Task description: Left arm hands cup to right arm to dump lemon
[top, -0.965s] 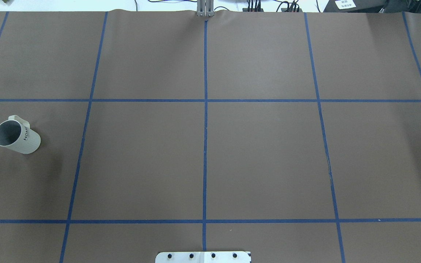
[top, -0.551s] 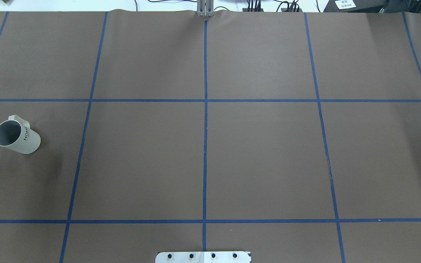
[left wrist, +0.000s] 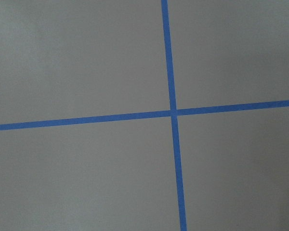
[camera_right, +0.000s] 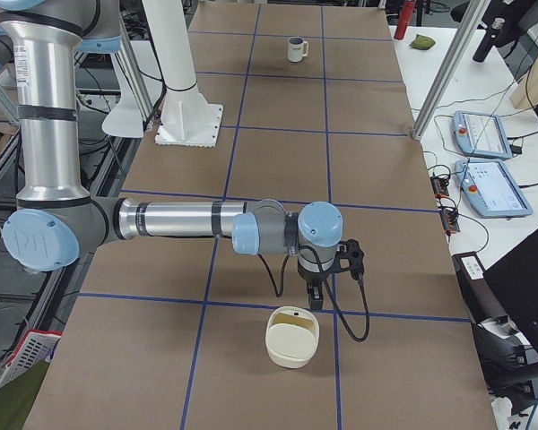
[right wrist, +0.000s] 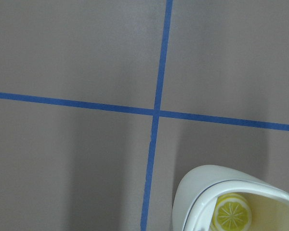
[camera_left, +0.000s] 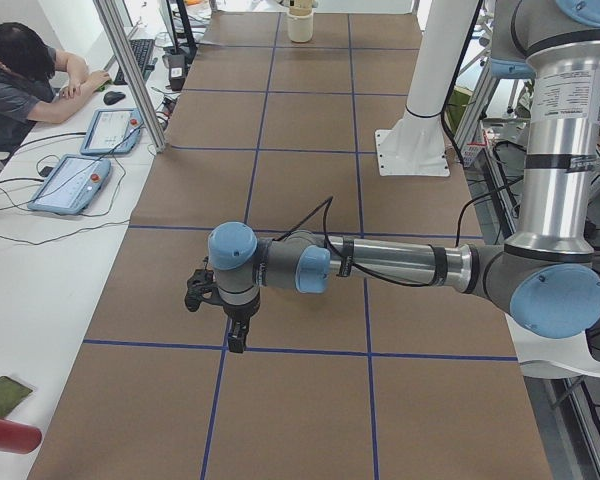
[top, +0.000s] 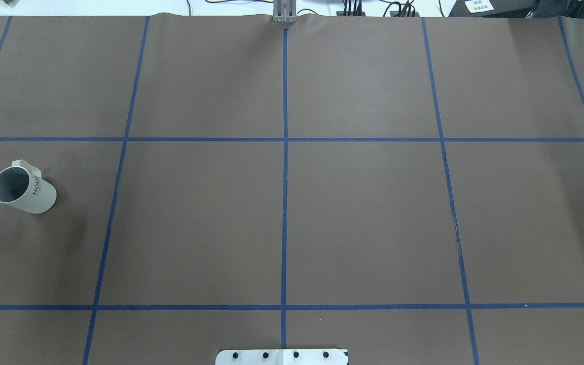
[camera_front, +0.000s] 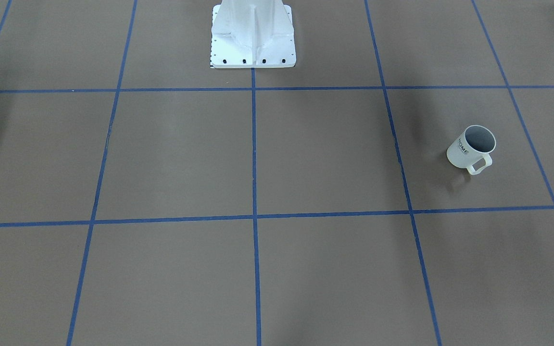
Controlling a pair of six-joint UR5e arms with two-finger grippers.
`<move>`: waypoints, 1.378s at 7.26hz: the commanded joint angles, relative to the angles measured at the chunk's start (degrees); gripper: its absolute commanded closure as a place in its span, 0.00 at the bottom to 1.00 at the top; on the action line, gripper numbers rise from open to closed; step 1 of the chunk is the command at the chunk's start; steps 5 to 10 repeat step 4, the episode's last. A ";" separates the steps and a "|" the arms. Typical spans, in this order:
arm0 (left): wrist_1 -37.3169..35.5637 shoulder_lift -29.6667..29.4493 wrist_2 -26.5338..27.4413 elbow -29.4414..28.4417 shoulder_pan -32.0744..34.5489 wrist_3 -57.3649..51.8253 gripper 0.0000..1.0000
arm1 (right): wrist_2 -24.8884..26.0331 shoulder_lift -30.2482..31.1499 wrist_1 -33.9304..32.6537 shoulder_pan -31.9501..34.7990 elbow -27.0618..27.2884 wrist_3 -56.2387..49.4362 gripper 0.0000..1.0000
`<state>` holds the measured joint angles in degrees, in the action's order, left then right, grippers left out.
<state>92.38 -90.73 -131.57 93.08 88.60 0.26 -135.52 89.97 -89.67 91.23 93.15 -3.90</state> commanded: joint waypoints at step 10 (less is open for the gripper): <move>0.00 0.12 0.00 -0.27 0.00 0.00 0.00 | -0.01 -1.03 0.11 0.00 -1.13 -0.05 0.00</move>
